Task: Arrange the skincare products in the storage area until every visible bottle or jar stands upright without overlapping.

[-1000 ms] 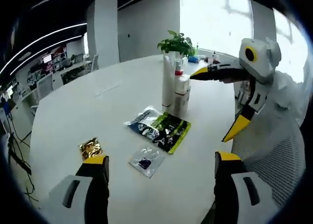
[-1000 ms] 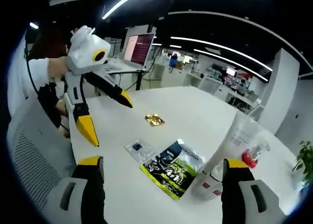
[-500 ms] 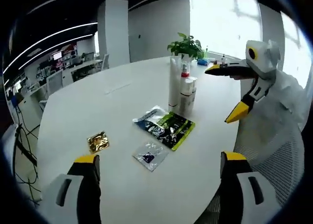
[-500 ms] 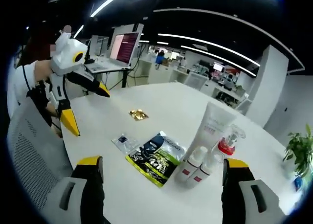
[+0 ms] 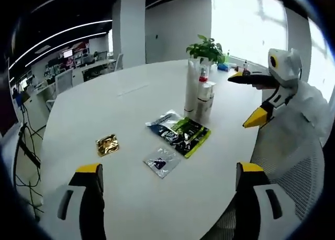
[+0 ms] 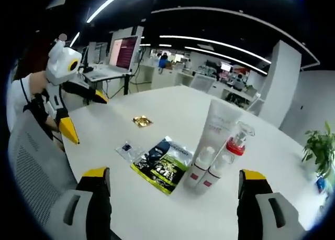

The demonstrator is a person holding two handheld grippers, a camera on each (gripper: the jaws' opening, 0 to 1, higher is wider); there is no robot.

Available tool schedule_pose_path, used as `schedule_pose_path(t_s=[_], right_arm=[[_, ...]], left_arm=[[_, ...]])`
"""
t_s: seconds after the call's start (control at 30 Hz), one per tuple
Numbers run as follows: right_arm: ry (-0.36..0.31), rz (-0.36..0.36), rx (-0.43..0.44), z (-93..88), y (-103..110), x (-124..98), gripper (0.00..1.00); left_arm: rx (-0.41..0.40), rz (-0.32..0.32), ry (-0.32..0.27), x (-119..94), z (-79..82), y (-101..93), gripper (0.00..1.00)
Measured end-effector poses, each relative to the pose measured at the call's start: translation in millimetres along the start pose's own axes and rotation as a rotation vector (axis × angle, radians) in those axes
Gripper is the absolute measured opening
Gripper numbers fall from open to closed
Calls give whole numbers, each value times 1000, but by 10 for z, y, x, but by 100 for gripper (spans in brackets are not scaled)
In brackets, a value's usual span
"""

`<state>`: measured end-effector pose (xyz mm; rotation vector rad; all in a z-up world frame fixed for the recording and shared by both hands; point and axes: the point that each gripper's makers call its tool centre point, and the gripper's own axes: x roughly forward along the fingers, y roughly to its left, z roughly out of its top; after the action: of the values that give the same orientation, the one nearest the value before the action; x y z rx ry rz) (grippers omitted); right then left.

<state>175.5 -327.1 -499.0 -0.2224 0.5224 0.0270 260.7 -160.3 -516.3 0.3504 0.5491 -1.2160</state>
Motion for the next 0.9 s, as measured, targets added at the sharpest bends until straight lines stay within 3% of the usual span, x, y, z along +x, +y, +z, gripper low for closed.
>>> schedule_pose_path(t_s=[0.07, 0.37, 0.9], right_arm=[[16, 2, -6, -25, 15, 5, 100], [-29, 33, -12, 130, 145, 70, 100], [-63, 154, -98, 362, 553, 340, 99]], left_arm=[[6, 4, 10, 4, -30, 9, 99], [-15, 26, 30, 25, -127, 139, 99], [-16, 56, 41, 65, -175, 310, 99]])
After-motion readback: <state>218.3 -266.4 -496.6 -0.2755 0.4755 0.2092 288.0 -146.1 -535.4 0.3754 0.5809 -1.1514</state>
